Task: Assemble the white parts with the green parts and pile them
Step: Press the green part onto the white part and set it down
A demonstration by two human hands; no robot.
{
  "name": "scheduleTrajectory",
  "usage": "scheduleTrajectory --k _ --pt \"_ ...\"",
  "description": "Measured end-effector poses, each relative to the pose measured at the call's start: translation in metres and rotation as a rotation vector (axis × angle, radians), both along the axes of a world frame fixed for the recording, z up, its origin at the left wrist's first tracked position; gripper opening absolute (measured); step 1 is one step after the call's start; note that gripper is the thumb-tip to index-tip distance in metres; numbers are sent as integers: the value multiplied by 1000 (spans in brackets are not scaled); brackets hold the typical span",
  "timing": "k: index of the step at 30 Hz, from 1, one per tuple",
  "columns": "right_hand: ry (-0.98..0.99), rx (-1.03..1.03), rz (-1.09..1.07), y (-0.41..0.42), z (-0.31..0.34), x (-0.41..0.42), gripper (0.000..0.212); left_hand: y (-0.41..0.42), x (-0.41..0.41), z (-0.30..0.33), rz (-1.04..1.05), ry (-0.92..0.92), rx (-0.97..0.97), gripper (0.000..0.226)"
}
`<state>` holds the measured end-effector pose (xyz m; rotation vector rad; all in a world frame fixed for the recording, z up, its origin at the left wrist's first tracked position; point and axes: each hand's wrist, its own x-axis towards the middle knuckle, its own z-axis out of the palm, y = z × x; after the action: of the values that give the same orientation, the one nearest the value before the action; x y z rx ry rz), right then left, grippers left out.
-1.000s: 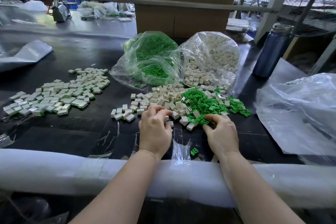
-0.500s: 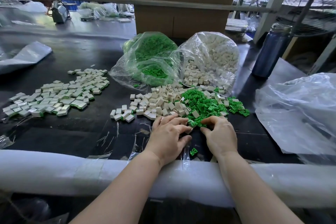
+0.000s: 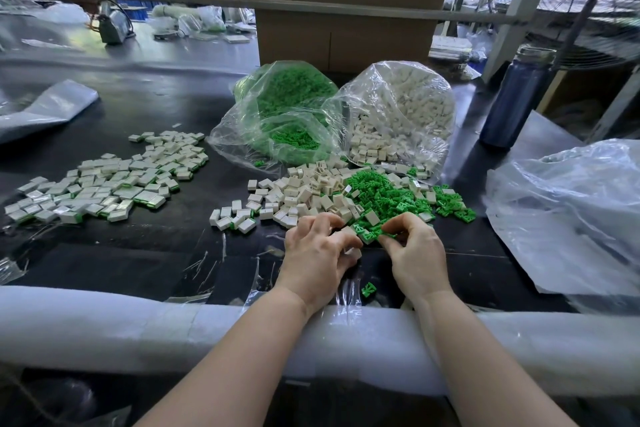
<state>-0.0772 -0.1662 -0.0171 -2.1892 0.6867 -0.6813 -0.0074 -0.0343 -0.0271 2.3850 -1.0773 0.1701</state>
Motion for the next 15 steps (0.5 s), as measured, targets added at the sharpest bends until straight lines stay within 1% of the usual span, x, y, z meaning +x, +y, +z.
scheduleTrajectory --k 3,5,8,11,13,15 --pt "-46 31 44 0 0 0 14 1 -1 2 -30 -10 -1 18" --pt "-101 82 82 1 0 0 16 1 -2 3 -61 29 -56 16" --pt "-179 194 138 2 1 0 17 4 -2 9 -45 227 -244 19" --pt "-185 262 195 2 3 0 19 8 -2 14 -42 414 -362 17" --pt "-187 295 244 3 4 0 20 10 -1 15 -51 491 -411 15" --pt "-188 332 289 5 4 0 19 10 -1 15 -58 522 -430 22"
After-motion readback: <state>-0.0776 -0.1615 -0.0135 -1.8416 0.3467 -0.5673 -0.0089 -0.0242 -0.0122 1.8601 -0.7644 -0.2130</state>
